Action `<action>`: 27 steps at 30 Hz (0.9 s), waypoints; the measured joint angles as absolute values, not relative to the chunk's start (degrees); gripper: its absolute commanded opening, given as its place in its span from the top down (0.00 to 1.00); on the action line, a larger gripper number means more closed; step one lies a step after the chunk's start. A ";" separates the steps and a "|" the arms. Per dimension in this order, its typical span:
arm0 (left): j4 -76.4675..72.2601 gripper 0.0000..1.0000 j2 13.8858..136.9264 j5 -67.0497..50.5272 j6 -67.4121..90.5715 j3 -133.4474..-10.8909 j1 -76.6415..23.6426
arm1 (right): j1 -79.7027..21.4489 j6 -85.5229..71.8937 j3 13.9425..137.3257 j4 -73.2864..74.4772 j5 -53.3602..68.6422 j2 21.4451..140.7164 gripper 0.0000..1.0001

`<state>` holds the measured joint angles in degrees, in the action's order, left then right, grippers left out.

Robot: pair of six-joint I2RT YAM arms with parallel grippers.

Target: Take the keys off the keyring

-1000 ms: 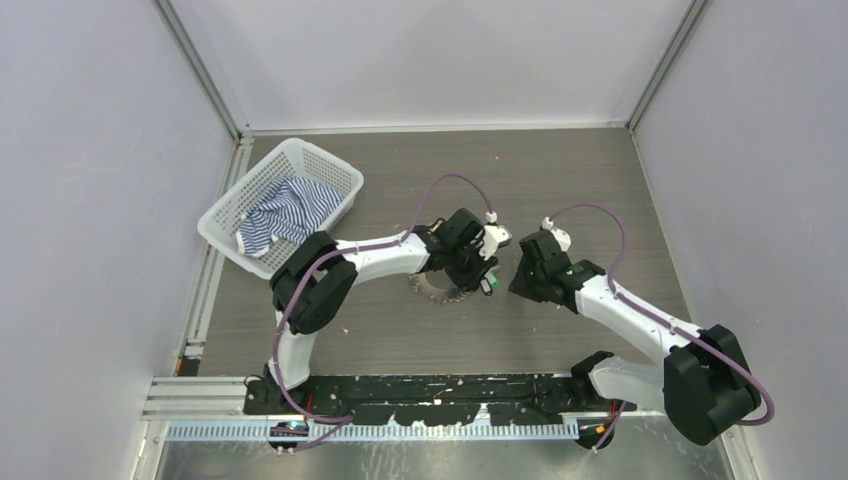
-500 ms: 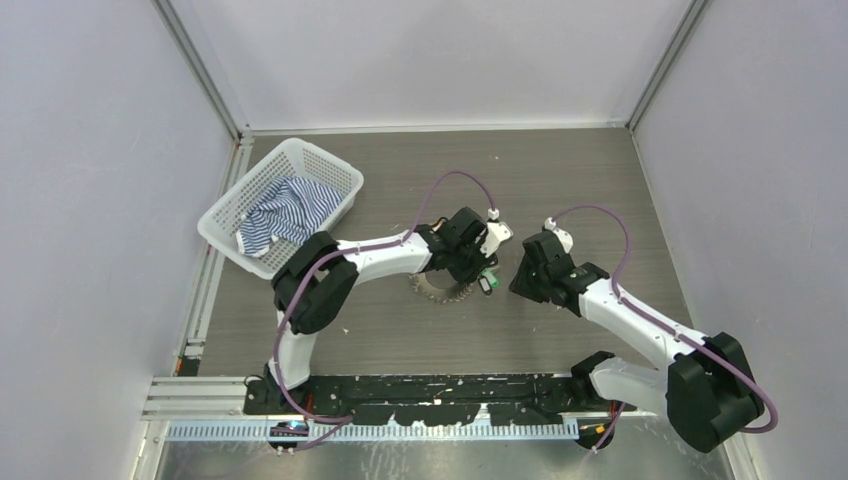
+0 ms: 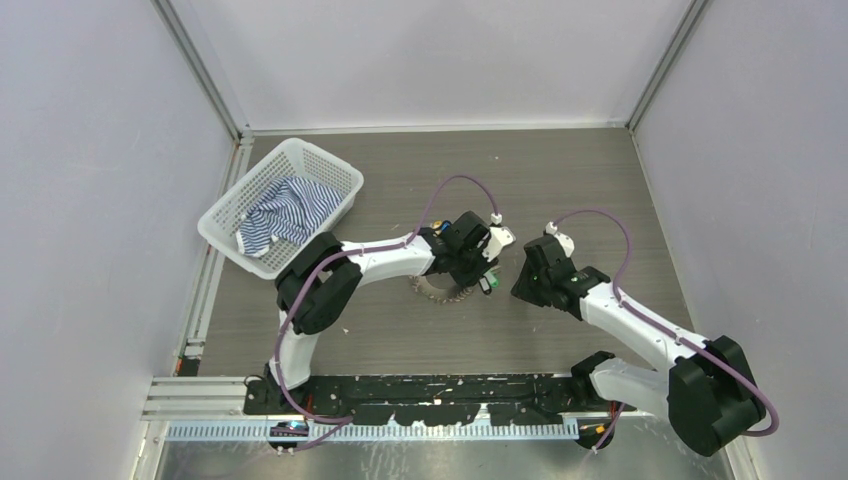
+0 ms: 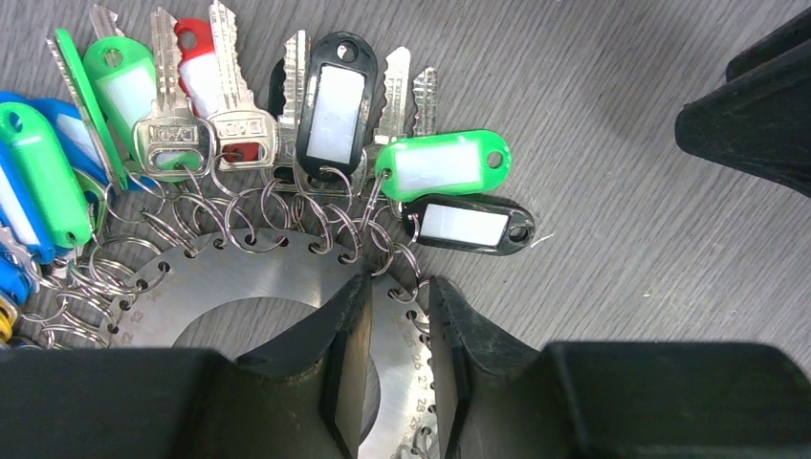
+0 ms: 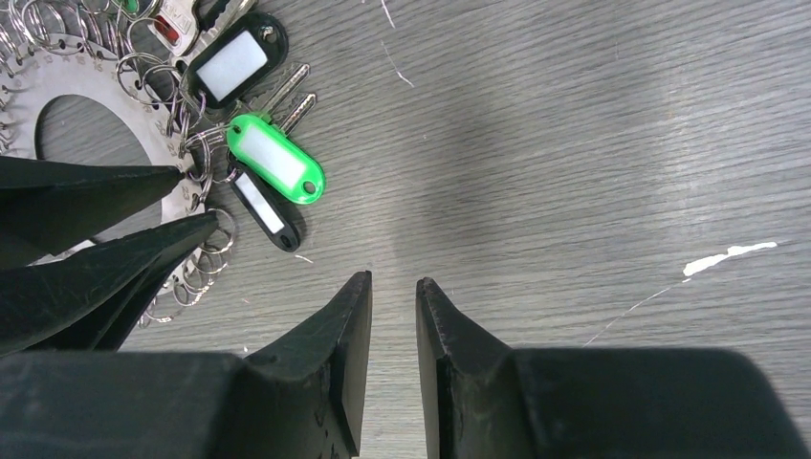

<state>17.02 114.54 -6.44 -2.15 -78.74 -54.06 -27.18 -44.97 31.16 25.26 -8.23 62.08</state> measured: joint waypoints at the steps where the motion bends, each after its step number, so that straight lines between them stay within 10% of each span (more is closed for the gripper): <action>1: 16.99 0.71 114.54 -6.37 -2.15 -78.74 -54.08 | -27.18 -44.97 31.16 25.23 -8.23 62.06 0.71; 9: 16.38 0.99 114.87 -5.04 -1.93 -78.74 -54.17 | -27.16 -44.93 31.16 25.15 -8.19 61.71 0.71; 17: 12.80 1.00 113.75 -4.45 -0.01 -76.23 -54.15 | -27.16 -42.52 30.79 21.43 -3.92 60.20 0.48; 27: 7.60 1.00 103.74 -7.55 8.01 -63.99 -53.49 | -27.27 -40.32 27.99 14.72 2.35 54.50 0.49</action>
